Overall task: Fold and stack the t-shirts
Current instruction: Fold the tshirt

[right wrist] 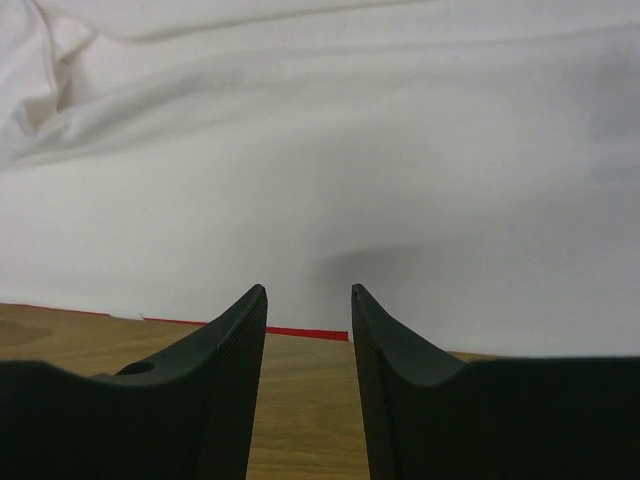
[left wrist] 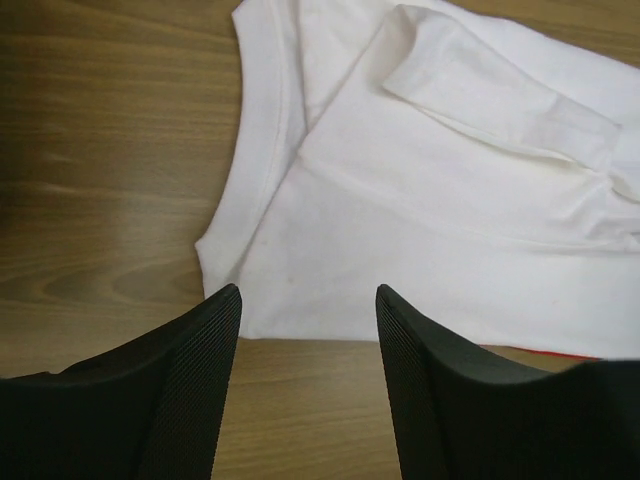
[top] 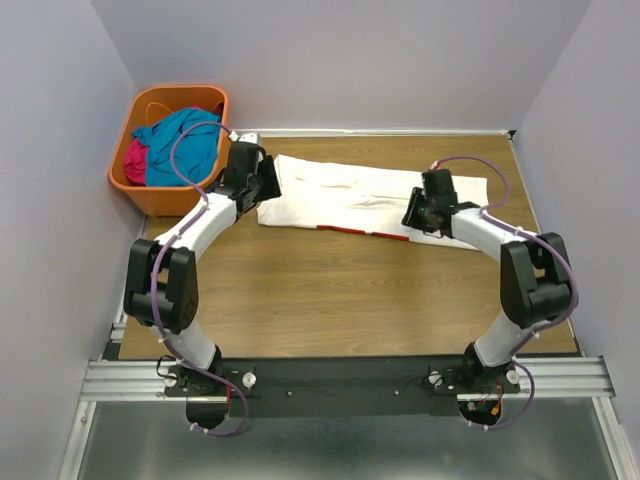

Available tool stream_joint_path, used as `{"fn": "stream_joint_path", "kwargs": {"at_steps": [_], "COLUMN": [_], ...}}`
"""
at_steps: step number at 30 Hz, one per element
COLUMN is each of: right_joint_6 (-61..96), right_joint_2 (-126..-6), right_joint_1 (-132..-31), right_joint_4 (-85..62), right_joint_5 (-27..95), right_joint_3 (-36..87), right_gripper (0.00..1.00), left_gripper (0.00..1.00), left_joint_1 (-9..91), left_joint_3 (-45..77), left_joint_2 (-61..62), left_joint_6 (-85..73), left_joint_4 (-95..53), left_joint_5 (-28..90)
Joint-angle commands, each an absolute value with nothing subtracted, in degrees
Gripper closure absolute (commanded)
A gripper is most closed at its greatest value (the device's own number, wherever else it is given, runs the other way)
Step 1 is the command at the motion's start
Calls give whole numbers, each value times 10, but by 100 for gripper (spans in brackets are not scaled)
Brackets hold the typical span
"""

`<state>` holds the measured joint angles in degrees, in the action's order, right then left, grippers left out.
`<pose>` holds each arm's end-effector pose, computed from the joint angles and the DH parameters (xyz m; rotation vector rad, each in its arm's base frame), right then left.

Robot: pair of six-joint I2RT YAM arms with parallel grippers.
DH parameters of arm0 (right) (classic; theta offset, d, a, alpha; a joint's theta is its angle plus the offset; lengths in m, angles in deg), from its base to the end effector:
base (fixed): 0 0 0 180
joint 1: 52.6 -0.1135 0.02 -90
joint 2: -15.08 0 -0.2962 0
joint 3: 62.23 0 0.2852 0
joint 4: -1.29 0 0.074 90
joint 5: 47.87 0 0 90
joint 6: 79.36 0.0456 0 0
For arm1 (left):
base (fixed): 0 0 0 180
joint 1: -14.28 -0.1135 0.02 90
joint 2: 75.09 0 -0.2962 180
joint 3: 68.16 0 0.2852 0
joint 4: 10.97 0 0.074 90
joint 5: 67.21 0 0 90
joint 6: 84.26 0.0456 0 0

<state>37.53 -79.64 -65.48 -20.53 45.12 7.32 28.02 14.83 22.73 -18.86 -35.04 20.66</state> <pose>0.3749 0.0833 0.2000 0.3180 2.3849 0.2634 0.4172 -0.1003 0.2589 -0.2347 2.2564 -0.3163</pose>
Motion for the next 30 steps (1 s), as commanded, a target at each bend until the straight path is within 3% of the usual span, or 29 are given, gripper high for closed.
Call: {"fn": "stream_joint_path", "kwargs": {"at_steps": [1, 11, 18, 20, 25, 30], "right_joint_6": [337, 326, 423, 430, 401, 376], "right_joint_2": [-853, -958, -929, -925, -868, -829], "right_joint_1": [-695, -775, -992, -1013, -1008, -967], "right_joint_4": [-282, -413, -485, -486, -513, -549], "right_joint_5": [524, 513, 343, 322, 464, 529], "right_joint_3": [95, 135, 186, 241, 270, 178], "right_gripper": [53, 52, 50, 50, 48, 48], "left_gripper": [36, 37, 37, 37, 39, 41], "left_joint_1": [299, 308, 309, 309, 308, 311], "left_joint_3": [113, 16, -20, -22, -17, 32], "left_joint_2": [163, 82, 66, 73, 110, 190], "left_joint_6": [-168, -166, -158, -157, -161, -161], "left_joint_4": [-346, -338, -334, -332, -330, -331], "left_joint_5": [155, 148, 138, 142, 162, 193]}}
